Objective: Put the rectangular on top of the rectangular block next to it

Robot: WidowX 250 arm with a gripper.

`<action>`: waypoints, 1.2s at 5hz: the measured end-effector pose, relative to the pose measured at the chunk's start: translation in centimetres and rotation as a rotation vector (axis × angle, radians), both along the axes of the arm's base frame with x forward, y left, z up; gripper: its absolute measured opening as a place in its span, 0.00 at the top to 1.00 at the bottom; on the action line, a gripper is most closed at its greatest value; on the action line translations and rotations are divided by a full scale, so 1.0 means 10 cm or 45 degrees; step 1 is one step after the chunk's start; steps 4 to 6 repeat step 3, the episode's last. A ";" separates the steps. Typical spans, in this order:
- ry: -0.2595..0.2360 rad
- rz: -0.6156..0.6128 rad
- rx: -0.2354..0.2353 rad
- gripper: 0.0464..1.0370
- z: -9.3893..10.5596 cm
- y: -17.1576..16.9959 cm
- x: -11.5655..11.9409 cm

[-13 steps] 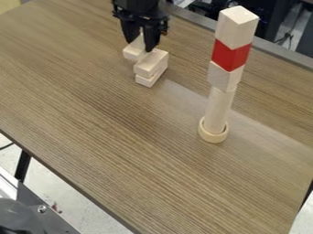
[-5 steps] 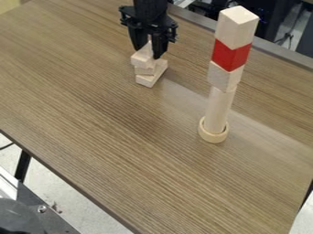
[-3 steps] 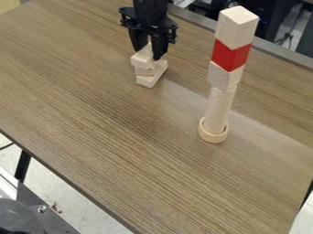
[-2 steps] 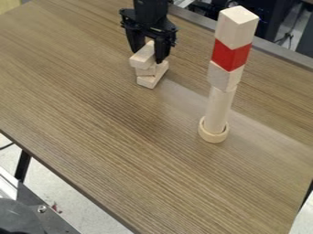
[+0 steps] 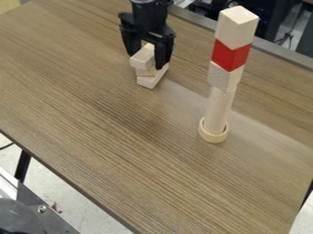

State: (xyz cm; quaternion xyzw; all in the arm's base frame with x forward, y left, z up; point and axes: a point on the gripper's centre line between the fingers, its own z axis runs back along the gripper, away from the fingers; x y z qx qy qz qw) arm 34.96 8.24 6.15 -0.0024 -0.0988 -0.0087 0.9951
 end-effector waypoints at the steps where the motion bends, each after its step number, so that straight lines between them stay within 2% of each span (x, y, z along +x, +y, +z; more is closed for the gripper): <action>1: -0.003 0.000 -0.006 0.04 0.02 0.02 -0.02; 3: -0.113 0.010 -0.029 0.04 0.36 0.07 -0.12; 6: -0.113 0.010 -0.029 0.04 0.36 0.07 -0.12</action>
